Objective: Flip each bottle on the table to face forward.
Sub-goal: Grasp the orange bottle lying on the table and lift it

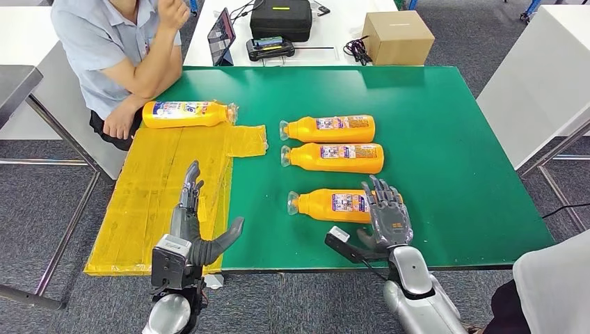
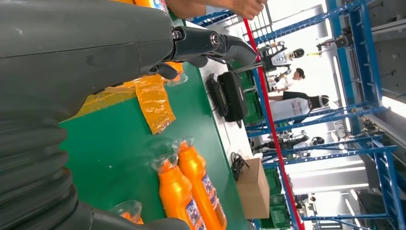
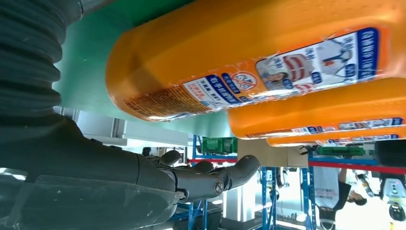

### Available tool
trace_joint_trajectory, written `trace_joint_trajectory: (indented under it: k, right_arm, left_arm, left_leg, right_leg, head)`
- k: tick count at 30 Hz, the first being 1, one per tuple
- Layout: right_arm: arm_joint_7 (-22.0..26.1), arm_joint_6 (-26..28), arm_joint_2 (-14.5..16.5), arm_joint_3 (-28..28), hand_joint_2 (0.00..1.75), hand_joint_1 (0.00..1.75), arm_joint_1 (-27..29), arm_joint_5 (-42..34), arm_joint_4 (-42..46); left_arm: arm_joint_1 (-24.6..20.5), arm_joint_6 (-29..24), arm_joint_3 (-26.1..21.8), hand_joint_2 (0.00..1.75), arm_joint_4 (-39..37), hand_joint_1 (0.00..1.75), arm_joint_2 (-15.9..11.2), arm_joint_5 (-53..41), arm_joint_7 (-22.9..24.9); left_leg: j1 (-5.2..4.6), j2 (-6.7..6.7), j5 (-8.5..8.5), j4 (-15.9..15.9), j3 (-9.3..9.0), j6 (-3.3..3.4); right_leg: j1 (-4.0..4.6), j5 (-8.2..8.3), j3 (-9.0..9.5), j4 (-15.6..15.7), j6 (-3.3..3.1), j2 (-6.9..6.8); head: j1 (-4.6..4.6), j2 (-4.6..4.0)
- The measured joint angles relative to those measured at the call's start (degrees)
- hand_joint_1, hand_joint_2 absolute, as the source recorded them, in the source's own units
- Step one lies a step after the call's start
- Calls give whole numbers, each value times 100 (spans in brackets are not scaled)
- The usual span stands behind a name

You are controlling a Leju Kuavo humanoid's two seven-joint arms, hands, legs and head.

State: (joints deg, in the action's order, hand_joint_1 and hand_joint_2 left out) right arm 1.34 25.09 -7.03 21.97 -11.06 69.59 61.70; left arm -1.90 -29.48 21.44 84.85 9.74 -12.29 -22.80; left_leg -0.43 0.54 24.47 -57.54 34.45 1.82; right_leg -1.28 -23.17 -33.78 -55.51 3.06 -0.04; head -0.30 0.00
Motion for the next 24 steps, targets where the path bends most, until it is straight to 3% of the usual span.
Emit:
trace_joint_trajectory:
  k: [7,24]
  right_arm:
    - [-16,-91,-39,3,175,0,-20,-24,82]
    - [-265,-985,-154,69,175,0,-339,-340,219]
  left_arm:
    - [3,47,22,175,45,0,-10,-94,79]
    - [-2,175,153,175,91,0,-73,-430,456]
  left_leg:
    - [0,0,0,0,1,0]
    - [0,0,0,0,1,0]
  right_leg:
    - [0,0,-1,0,0,0]
    - [0,0,-1,0,0,0]
  head:
    - [-1,0]
    - [-1,0]
